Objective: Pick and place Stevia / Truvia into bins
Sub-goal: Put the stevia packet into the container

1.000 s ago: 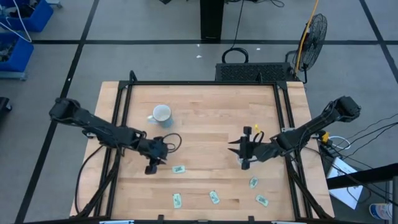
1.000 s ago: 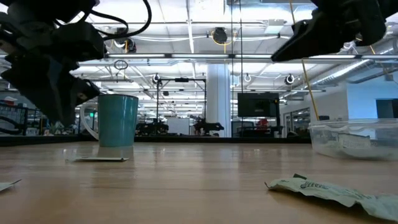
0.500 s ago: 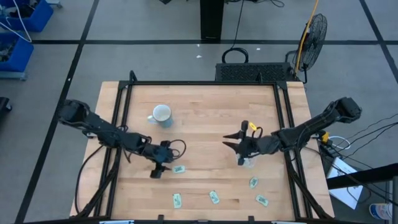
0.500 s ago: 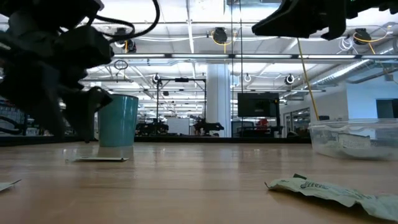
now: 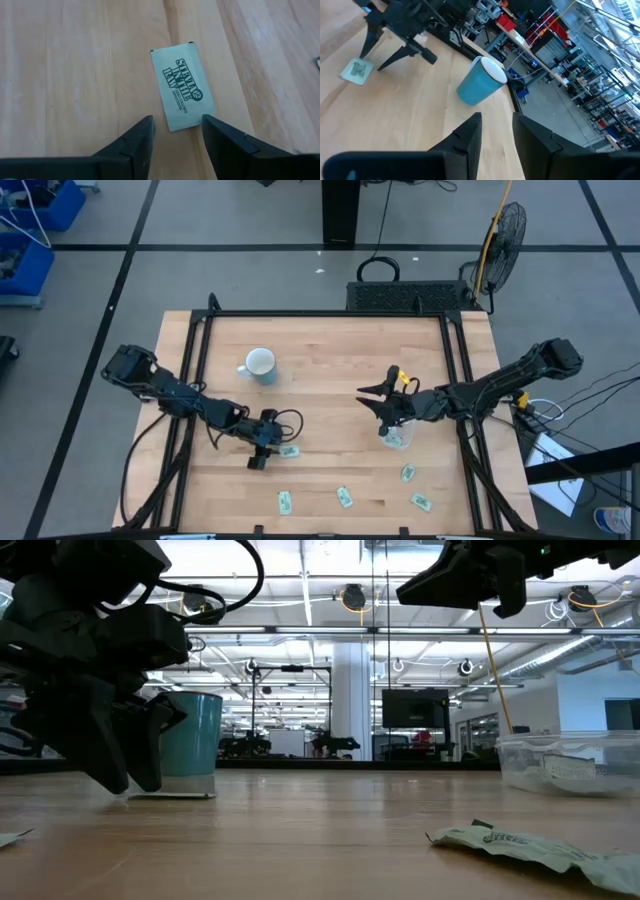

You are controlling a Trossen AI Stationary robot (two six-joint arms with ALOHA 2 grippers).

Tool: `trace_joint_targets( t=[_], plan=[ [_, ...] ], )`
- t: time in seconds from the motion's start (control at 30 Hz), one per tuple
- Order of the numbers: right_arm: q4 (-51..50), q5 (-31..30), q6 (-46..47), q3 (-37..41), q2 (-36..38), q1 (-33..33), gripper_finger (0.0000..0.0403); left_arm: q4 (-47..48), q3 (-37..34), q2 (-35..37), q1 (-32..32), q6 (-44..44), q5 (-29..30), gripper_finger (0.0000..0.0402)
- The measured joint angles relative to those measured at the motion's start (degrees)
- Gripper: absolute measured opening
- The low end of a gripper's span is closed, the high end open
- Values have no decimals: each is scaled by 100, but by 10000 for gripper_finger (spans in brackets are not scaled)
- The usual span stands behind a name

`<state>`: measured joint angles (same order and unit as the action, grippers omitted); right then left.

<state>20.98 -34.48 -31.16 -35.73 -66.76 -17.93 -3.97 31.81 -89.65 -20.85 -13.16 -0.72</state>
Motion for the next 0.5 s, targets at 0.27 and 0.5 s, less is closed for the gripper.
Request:
trace_joint_targets(
  t=[0.27, 0.5],
  plan=[
    [3, 2, 31, 0, 0, -4, 105, -311, -1, -203, -163, 69, 132, 168],
    [-22, 3, 329, 0, 0, -4, 105, -471, -13, -177, -181, 258, 202, 168]
  ],
)
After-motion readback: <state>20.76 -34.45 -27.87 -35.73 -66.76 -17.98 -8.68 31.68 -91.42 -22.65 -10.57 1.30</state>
